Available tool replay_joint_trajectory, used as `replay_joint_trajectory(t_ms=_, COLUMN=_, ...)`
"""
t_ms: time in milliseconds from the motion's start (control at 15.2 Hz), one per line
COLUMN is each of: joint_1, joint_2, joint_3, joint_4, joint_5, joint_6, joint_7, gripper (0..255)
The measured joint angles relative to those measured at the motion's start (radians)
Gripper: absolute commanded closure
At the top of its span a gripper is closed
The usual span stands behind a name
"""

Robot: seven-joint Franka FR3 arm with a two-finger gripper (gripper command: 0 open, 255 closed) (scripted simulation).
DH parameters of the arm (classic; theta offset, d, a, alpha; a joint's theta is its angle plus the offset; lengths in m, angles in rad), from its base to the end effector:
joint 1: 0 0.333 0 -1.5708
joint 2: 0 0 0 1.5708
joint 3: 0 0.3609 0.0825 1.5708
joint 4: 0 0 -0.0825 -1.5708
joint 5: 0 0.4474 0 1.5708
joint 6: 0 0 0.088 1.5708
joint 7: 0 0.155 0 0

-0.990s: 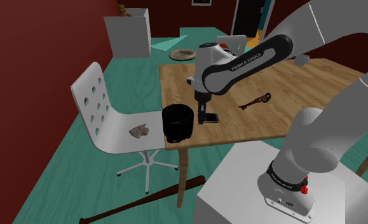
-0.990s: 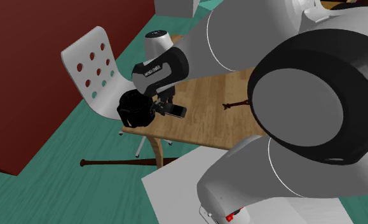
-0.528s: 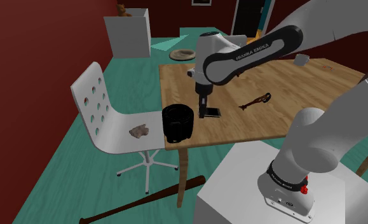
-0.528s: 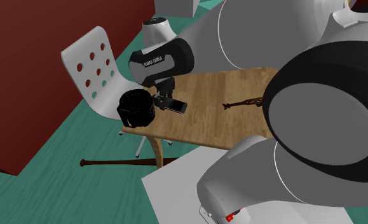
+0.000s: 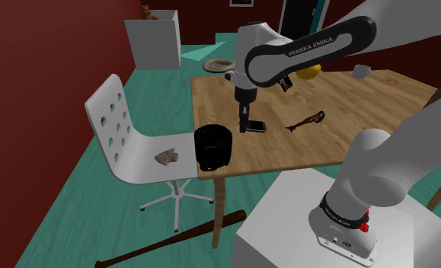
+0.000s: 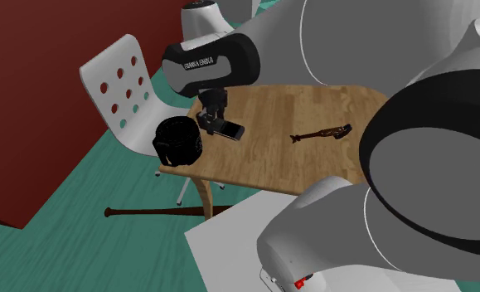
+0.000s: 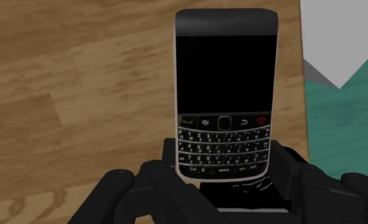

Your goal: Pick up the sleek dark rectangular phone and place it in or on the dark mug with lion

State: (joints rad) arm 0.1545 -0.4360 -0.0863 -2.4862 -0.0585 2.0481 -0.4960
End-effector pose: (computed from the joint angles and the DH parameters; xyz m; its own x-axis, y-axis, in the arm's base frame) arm 0.4446 0.0256 0.4059 0.8257 0.5640 -0.0102 0.5640 -0.8257 0.0121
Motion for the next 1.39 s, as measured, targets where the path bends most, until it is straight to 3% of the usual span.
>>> replay_joint_trajectory(t_ms=990, joint_1=0.001, joint_2=-0.040, joint_3=0.006, joint_4=0.167, joint_5=0.004, joint_6=-0.208, joint_7=-0.004, gripper=255)
replay_joint_trajectory(t_ms=1386, joint_1=0.044, joint_2=0.069, joint_3=0.077, joint_4=0.285, joint_5=0.039, joint_6=-0.219, joint_7=0.091, gripper=255)
